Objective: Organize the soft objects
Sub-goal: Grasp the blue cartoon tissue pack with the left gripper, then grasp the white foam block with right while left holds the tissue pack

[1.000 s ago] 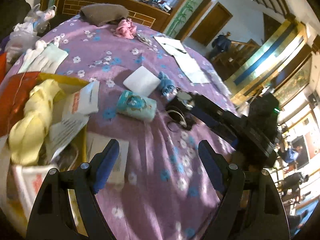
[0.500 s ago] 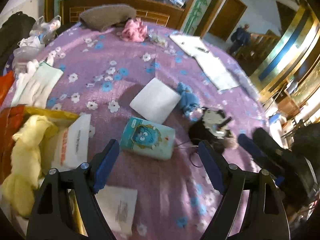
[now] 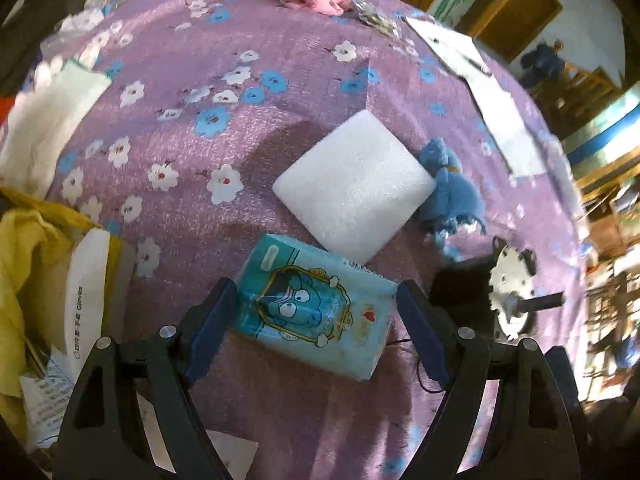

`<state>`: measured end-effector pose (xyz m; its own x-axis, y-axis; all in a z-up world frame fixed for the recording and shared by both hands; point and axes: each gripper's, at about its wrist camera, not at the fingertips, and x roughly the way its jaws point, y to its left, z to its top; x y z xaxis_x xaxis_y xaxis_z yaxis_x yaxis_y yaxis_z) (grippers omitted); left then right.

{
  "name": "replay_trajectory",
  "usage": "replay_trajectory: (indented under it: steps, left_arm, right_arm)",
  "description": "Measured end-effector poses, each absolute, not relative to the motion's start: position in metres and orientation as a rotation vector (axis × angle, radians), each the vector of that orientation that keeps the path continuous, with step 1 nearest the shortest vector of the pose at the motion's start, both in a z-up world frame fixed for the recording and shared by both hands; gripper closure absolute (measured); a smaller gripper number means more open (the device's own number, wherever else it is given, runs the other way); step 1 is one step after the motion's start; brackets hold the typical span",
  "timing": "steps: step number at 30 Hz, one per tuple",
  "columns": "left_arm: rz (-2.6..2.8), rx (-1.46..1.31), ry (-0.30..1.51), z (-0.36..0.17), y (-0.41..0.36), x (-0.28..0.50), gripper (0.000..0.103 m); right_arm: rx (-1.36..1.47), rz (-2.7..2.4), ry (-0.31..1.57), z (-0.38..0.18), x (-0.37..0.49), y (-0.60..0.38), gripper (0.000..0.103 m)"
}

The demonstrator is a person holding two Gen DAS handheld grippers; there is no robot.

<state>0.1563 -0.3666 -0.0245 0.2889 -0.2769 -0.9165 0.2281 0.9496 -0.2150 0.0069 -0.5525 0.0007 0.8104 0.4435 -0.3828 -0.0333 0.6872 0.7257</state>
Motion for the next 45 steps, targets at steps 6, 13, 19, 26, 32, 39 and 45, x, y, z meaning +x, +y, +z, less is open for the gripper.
replay_trajectory:
  steps: [6,13,19,26,32,39,45]
  left_arm:
    - [-0.306,0.144,1.161,-0.033,-0.383,0.143,0.020]
    - [-0.262,0.157,1.134,-0.032,-0.359,0.143,0.066]
    - [-0.317,0.106,1.153,-0.030,-0.342,0.133,0.089]
    - [-0.404,-0.033,1.183,-0.026,-0.323,0.116,0.091]
    - [-0.448,-0.083,1.135,-0.004,-0.306,0.088,0.092]
    - [-0.467,-0.100,1.116,0.010,-0.288,0.068,0.092]
    - [-0.500,-0.072,1.052,0.020,-0.291,0.063,0.091]
  right_arm:
    - [0.769,0.292,0.588,0.000,0.008,-0.549,0.040]
    - [0.771,0.290,0.595,-0.003,0.008,-0.550,0.040]
    - [0.770,0.278,0.600,-0.005,0.010,-0.551,0.040]
    - [0.778,0.275,0.607,-0.008,0.011,-0.552,0.040]
    - [0.771,0.270,0.611,-0.009,0.011,-0.551,0.040]
    - [0.758,0.267,0.611,-0.008,0.010,-0.548,0.040]
    - [0.752,0.266,0.603,-0.007,0.008,-0.548,0.040]
